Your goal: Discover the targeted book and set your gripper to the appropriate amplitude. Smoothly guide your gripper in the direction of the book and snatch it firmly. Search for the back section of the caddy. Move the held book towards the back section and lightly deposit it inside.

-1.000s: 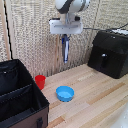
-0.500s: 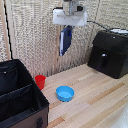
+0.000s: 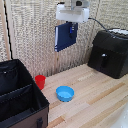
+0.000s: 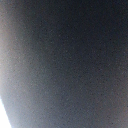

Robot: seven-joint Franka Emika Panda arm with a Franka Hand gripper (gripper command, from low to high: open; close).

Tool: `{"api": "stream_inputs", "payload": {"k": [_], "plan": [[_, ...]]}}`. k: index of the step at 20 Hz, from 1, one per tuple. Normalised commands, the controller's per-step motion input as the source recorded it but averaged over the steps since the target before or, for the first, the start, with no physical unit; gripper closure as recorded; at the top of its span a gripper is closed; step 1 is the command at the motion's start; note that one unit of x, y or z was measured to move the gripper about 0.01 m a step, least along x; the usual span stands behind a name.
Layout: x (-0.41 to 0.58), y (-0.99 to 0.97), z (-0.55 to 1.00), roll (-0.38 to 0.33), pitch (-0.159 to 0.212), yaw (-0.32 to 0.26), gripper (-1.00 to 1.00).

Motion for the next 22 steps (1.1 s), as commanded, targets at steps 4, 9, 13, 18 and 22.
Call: {"api": "stream_inputs", "payload": {"k": [4, 9, 13, 18, 22], "plan": [[0.004, 0.84, 0.00, 0.000, -0.008, -0.141, 1.00], [0.000, 0.82, 0.13, 0.009, -0.039, -0.127, 1.00], [0.001, 0.76, 0.37, 0.035, -0.009, -0.116, 1.00], [0.038, 0.75, 0.60, 0.041, -0.004, -0.093, 1.00], [0.097, 0.75, 0.57, 0.040, 0.000, -0.082, 1.00]]}}
